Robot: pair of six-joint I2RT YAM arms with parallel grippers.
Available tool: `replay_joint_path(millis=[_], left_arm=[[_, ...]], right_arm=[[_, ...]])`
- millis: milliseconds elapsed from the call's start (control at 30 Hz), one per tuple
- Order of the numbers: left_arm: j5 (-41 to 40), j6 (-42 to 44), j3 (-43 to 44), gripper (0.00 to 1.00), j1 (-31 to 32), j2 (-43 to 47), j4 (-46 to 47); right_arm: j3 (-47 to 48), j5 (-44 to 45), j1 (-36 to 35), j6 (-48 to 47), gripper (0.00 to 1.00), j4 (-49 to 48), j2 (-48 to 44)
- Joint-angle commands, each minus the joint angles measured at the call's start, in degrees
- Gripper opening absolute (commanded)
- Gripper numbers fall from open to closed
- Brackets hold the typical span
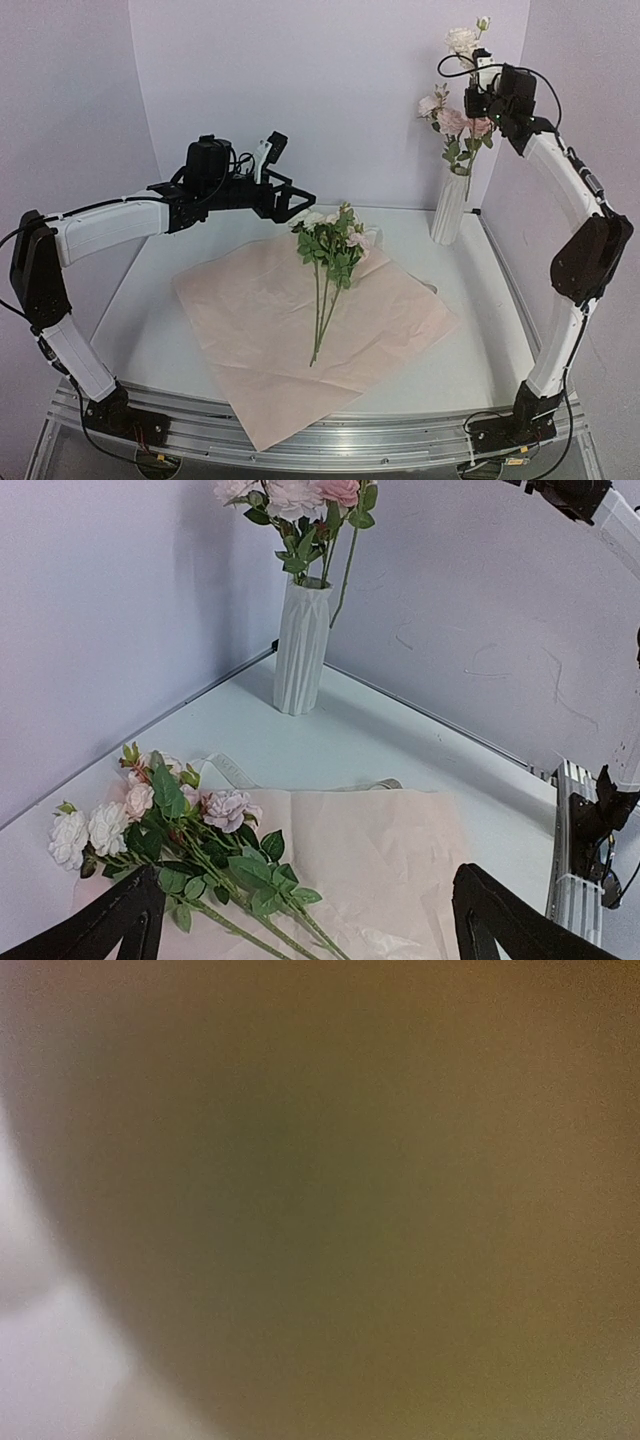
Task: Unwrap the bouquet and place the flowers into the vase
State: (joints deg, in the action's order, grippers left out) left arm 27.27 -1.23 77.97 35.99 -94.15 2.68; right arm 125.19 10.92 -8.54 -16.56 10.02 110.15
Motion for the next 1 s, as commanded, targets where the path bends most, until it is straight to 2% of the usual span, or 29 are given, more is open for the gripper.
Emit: replay_joint_path(millis=[0, 100, 400, 633, 900, 967], left_arm=[[-0.36, 1.15, -0.22, 1.00, -0.37, 1.70, 0.33], [-0.13, 1.15, -0.62, 1.00, -0.39, 1.51, 0.77], [-0.09, 1.15, 0.37, 1.00, -0.49, 0.51, 0.82], [-0.55, 2.69, 0.53, 1.00, -1.23, 1.06, 0.43], [-0.72, 2.00, 0.16, 1.00, -1.75, 0.82, 0.41], [-0.95, 1.63, 0.24, 0.99, -1.84, 0.42, -0.27]], right_arm=[[9.97, -1.96, 0.02, 2.37, 0.00, -4.95, -0.41], [12.45, -4.03, 0.01, 3.93, 0.00, -3.88, -1.41], [10.58, -3.40, 0.05, 3.73, 0.00, -3.99, -2.04], [5.72, -1.34, 0.54, 2.97, 0.00, -4.05, -1.59], [-4.29, -1.71, 2.40, 7.66, 0.00, -4.06, -2.60], [-6.31, -2.08, 2.65, 8.54, 0.12, -3.95, -2.45]])
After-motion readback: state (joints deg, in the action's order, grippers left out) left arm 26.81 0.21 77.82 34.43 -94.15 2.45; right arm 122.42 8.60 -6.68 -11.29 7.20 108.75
